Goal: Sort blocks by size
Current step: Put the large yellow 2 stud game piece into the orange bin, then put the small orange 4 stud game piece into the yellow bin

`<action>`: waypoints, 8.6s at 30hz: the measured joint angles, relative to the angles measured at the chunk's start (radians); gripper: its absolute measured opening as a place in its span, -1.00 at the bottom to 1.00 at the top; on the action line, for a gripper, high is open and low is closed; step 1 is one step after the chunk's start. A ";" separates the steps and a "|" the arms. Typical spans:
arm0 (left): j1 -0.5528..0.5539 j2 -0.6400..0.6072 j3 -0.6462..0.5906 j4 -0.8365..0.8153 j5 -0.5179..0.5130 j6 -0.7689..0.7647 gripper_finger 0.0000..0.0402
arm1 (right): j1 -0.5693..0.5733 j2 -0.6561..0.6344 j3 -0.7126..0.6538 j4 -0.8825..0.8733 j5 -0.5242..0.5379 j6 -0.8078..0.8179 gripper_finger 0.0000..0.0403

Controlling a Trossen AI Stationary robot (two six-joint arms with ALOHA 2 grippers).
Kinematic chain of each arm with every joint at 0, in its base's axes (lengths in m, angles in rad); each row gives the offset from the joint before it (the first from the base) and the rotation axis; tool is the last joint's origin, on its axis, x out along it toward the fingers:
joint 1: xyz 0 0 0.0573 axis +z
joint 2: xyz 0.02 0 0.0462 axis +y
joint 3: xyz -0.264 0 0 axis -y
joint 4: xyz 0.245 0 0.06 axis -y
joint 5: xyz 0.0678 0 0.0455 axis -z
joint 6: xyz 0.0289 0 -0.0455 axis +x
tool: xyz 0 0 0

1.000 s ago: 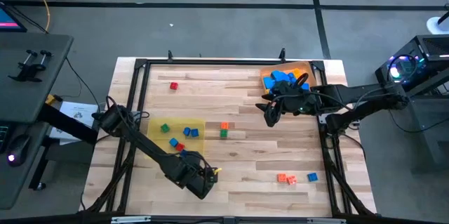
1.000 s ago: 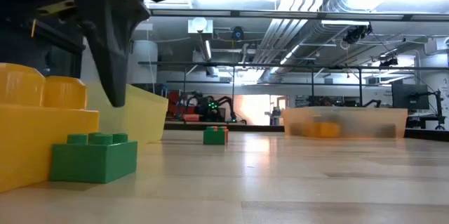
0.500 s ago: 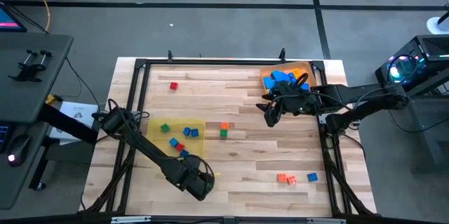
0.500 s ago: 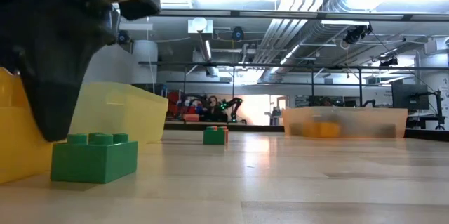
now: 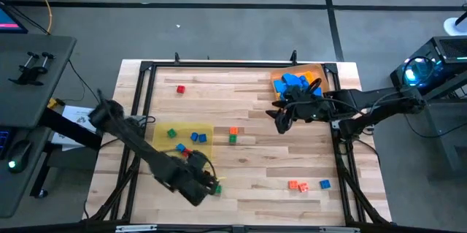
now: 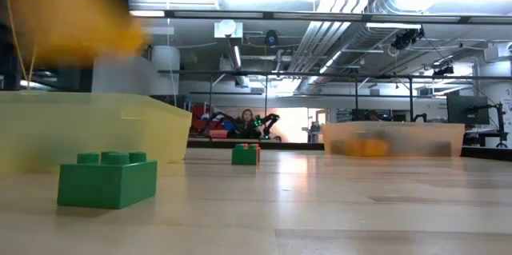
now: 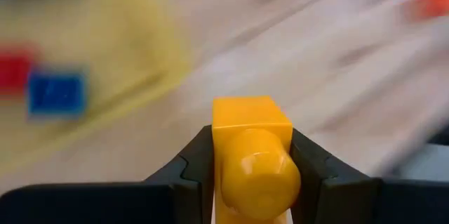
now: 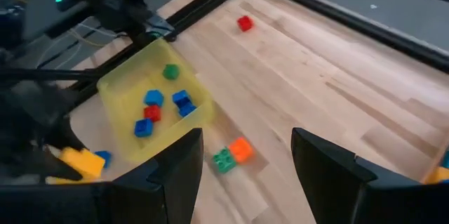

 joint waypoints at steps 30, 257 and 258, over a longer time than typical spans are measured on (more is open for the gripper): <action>0.873 0.262 0.011 1.191 0.320 0.964 -0.53 | 0.111 -0.043 -0.001 0.708 0.298 -0.430 0.05; 1.157 -0.864 -0.579 1.413 0.766 1.021 0.65 | 0.605 0.451 -0.109 -0.331 -0.687 0.797 0.64; 1.161 -0.864 -0.579 1.413 0.768 1.021 0.65 | 0.607 0.470 -0.109 -0.330 -0.694 0.811 0.64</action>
